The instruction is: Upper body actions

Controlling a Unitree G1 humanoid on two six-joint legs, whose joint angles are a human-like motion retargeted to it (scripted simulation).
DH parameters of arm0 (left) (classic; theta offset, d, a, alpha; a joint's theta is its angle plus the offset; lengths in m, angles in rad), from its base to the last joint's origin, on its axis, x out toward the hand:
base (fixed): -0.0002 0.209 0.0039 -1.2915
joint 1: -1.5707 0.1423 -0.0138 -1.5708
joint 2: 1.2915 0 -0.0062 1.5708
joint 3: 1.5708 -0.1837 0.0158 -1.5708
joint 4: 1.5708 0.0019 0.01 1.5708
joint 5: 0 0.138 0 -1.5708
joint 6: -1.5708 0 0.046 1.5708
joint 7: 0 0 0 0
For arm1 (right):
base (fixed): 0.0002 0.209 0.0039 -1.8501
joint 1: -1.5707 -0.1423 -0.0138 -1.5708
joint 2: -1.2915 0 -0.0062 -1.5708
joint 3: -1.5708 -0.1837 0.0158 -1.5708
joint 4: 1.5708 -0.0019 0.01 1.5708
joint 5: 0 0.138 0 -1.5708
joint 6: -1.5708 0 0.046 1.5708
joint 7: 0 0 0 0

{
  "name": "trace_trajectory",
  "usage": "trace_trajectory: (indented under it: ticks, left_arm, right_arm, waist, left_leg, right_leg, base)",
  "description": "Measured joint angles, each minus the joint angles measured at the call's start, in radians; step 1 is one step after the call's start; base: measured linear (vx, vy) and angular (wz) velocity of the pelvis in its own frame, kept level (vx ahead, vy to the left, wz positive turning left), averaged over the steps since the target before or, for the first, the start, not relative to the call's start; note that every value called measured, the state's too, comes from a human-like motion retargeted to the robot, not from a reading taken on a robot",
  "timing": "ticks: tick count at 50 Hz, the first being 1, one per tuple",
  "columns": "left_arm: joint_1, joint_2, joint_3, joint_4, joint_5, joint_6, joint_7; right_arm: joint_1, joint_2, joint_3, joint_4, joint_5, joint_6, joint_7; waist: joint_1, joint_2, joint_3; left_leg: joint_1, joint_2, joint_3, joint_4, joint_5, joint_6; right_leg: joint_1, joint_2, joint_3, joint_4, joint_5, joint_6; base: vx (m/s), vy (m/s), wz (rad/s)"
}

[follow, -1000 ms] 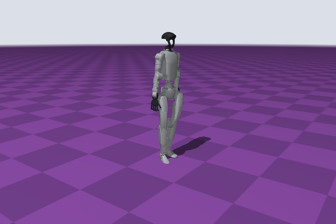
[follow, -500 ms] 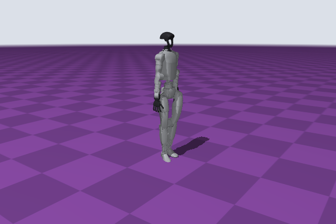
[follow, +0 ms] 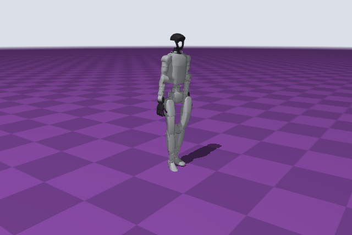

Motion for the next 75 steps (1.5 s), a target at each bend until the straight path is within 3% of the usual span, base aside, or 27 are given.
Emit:
trace_trajectory:
  ticks: [5, 14, 25, 28, 30, 32, 46, 50, 55, 58, 61, 66, 71, 73, 75]
  left_arm:
    - [-0.014, 0.016, -0.019, -0.009, 0.002, -0.004, -0.015]
    - [0.001, 0.042, -0.009, -0.019, -0.002, -0.007, -0.018]
    - [0.012, 0.038, 0.017, -0.043, -0.002, 0.001, -0.01]
    - [0.011, 0.031, 0.026, -0.056, -0.003, -0.001, -0.01]
    - [0.013, 0.032, 0.025, -0.058, -0.011, -0.001, -0.01]
    - [0.002, 0.029, 0.016, -0.049, -0.022, 0.005, -0.011]
    - [-0.007, 0.005, -0.018, -0.046, 0.013, 0.001, -0.003]
    - [0.002, 0.006, -0.004, -0.051, 0.002, 0.002, 0.002]
    - [-0.006, 0.022, 0.009, -0.05, 0.003, 0.016, 0.02]
    - [-0.018, 0.028, 0.01, -0.048, 0.005, 0.025, 0.036]
    - [-0.024, 0.02, 0.007, -0.049, -0.011, 0.023, 0.034]
    - [-0.028, 0.008, -0.008, -0.061, -0.003, 0.016, 0.03]
    - [-0.022, -0.003, -0.038, -0.058, 0.006, 0.009, 0.019]
    - [-0.019, -0.008, -0.056, -0.052, 0.008, 0.009, 0.017]
    - [-0.01, -0.015, -0.074, -0.045, 0.017, 0.008, 0.016]
  right_arm:
    - [-0.008, 0.003, 0.005, -0.006, 0.013, -0.003, -0.002]
    - [0.011, 0.0, 0.006, 0.005, 0.022, 0.002, -0.005]
    - [0.023, -0.017, -0.04, 0.084, 0.09, 0.026, -0.011]
    - [0.032, -0.017, -0.046, 0.112, 0.102, 0.033, -0.018]
    - [0.036, -0.012, -0.05, 0.127, 0.1, 0.041, -0.016]
    - [0.031, -0.006, -0.066, 0.128, 0.085, 0.05, -0.002]
    - [-0.041, 0.008, -0.059, 0.051, 0.027, 0.045, 0.019]
    - [-0.042, 0.017, -0.046, 0.048, 0.033, 0.047, 0.025]
    - [-0.066, 0.024, -0.005, 0.06, 0.026, 0.051, 0.031]
    - [-0.075, 0.02, 0.017, 0.064, 0.014, 0.051, 0.035]
    - [-0.081, 0.012, 0.021, 0.072, -0.008, 0.055, 0.026]
    - [-0.083, -0.002, 0.011, 0.081, -0.004, 0.055, 0.018]
    - [-0.081, -0.009, -0.012, 0.089, 0.009, 0.06, 0.014]
    - [-0.076, -0.011, -0.019, 0.088, 0.016, 0.059, 0.014]
    - [-0.061, -0.014, -0.023, 0.087, 0.018, 0.057, 0.015]
  waist:
    - [-0.056, 0.005, 0.024]
    - [-0.05, 0.033, 0.039]
    - [-0.085, 0.061, -0.007]
    - [-0.078, 0.037, -0.023]
    - [-0.087, 0.019, -0.026]
    - [-0.085, 0.019, -0.033]
    - [-0.147, 0.061, -0.06]
    - [-0.135, 0.032, -0.066]
    - [-0.113, -0.045, -0.037]
    - [-0.076, -0.061, -0.02]
    - [-0.038, -0.053, -0.006]
    - [0.01, -0.038, 0.005]
    - [0.025, 0.023, 0.006]
    - [0.016, 0.042, 0.013]
    - [-0.013, 0.056, -0.002]
  left_leg:
    - [0.003, 0.013, 0.089, -0.021, -0.002, 0.012]
    - [0.009, 0.105, 0.399, -0.037, -0.05, -0.015]
    - [0.002, 0.175, 0.674, -0.036, -0.09, -0.067]
    - [0.0, 0.158, 0.692, -0.026, -0.103, -0.075]
    - [0.009, 0.147, 0.686, -0.018, -0.106, -0.081]
    - [0.01, 0.158, 0.707, -0.009, -0.106, -0.094]
    - [0.067, 0.246, 0.816, 0.065, -0.09, -0.179]
    - [0.074, 0.285, 0.763, 0.159, -0.015, -0.168]
    - [0.027, 0.315, 0.669, 0.378, 0.048, -0.03]
    - [-0.059, 0.329, 0.498, 0.515, 0.028, -0.057]
    - [-0.141, 0.268, 0.278, 0.543, 0.013, -0.098]
    - [-0.185, 0.204, 0.145, 0.443, -0.049, -0.105]
    - [-0.196, 0.151, -0.031, 0.254, -0.065, -0.18]
    - [-0.182, 0.125, -0.07, 0.169, 0.018, -0.138]
    - [-0.143, 0.117, -0.08, 0.138, -0.027, -0.129]
  right_leg:
    - [-0.027, 0.009, 0.016, -0.014, 0.038, -0.035]
    - [0.052, -0.056, -0.469, -0.062, 0.005, -0.111]
    - [0.194, 0.003, -0.889, -0.097, -0.003, -0.175]
    - [0.209, 0.012, -0.861, -0.117, -0.04, -0.132]
    - [0.195, 0.05, -0.799, -0.172, -0.068, -0.177]
    - [0.174, 0.048, -0.709, -0.171, -0.062, -0.18]
    - [0.139, 0.104, -0.525, -0.207, -0.077, -0.217]
    - [0.135, 0.085, -0.472, -0.207, -0.079, -0.234]
    - [0.142, 0.009, -0.408, -0.206, -0.062, -0.245]
    - [0.14, -0.003, -0.361, -0.206, -0.052, -0.253]
    - [0.136, 0.003, -0.318, -0.206, -0.04, -0.259]
    - [0.126, 0.008, -0.253, -0.206, -0.018, -0.258]
    - [0.146, 0.065, -0.215, -0.203, -0.012, -0.248]
    - [0.17, 0.081, -0.207, -0.202, -0.017, -0.243]
    - [0.178, 0.086, -0.196, -0.192, -0.025, -0.235]
  base:
    - [-0.23, 0.1, -0.98]
    - [-0.28, 0.12, -1.85]
    - [-0.31, 0.16, -1.43]
    - [-0.22, 0.1, -0.93]
    - [-0.2, 0.07, -0.48]
    - [-0.33, 0.03, -0.32]
    - [-0.25, 0.08, -0.57]
    - [-0.13, 0.0, -0.83]
    - [-0.16, -0.06, -1.04]
    - [-0.14, -0.07, -1.25]
    - [-0.13, -0.05, -1.24]
    - [-0.06, -0.05, -1.17]
    - [0.11, -0.09, -0.87]
    - [0.29, -0.05, -0.38]
    - [0.37, 0.01, -0.19]
